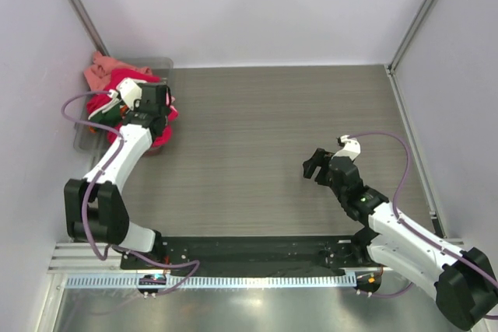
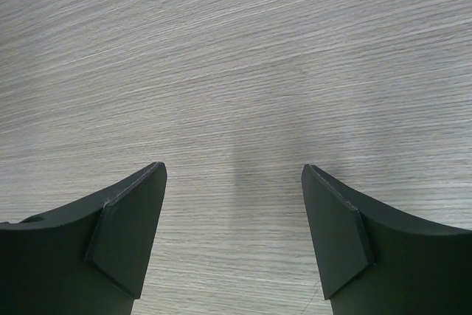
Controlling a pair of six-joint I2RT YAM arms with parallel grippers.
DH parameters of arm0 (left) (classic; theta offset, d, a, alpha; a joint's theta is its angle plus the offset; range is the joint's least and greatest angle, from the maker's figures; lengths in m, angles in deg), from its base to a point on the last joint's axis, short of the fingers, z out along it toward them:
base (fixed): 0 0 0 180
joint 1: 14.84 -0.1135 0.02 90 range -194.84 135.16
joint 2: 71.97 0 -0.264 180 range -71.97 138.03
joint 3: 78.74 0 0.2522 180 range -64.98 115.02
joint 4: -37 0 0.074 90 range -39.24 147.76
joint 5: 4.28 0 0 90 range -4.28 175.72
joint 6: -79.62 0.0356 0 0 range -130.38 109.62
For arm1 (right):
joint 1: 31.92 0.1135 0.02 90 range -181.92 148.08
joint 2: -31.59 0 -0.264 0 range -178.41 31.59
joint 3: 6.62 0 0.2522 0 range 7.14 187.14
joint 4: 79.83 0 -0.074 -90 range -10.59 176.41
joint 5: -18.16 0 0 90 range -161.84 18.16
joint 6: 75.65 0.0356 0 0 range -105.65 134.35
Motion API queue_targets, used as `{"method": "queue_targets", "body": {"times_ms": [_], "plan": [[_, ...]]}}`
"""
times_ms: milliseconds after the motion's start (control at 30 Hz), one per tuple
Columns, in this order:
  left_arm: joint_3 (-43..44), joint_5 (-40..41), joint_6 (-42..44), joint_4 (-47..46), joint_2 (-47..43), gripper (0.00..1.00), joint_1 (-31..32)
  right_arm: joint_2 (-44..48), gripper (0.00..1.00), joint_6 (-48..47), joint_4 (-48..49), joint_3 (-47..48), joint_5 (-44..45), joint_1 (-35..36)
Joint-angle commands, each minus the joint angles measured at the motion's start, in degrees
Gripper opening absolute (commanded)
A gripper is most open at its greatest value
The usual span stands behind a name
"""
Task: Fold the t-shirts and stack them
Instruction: Grab the tshirt from the pile
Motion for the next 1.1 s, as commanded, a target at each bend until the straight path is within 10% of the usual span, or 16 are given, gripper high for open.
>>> {"method": "queue_targets", "body": {"times_ms": [0, 167, 533, 733, 833, 1067], "plan": [[3.79, 0.12, 0.19, -0.64, 3.07, 0.62, -1.24, 0.12, 0.80, -0.51, 1.19, 0.99, 0.16, 0.13], [4.33, 1.77, -2.27, 3.41, 5.10, 0.74, -1.24, 0.29, 0.80, -0.42, 1.10, 0.90, 0.51, 0.13], [0.46, 0.90, -4.91, 4.29, 5.80, 0.55, -1.33, -1.11, 0.80, -0.25, 1.01, 1.52, 0.77, 0.05], [2.04, 0.99, -4.91, 5.70, 9.14, 0.31, -1.94, -1.02, 0.81, -0.16, 0.92, 1.52, 1.12, 0.05], [1.17, 1.08, -3.86, 4.91, 6.52, 0.00, -1.94, -1.46, 0.81, -0.16, 0.92, 1.52, 1.04, 0.05], [-0.15, 2.57, -3.33, 6.05, -9.80, 0.00, -1.94, -2.43, 0.81, -0.07, 0.92, 1.96, 1.39, 0.05]]}}
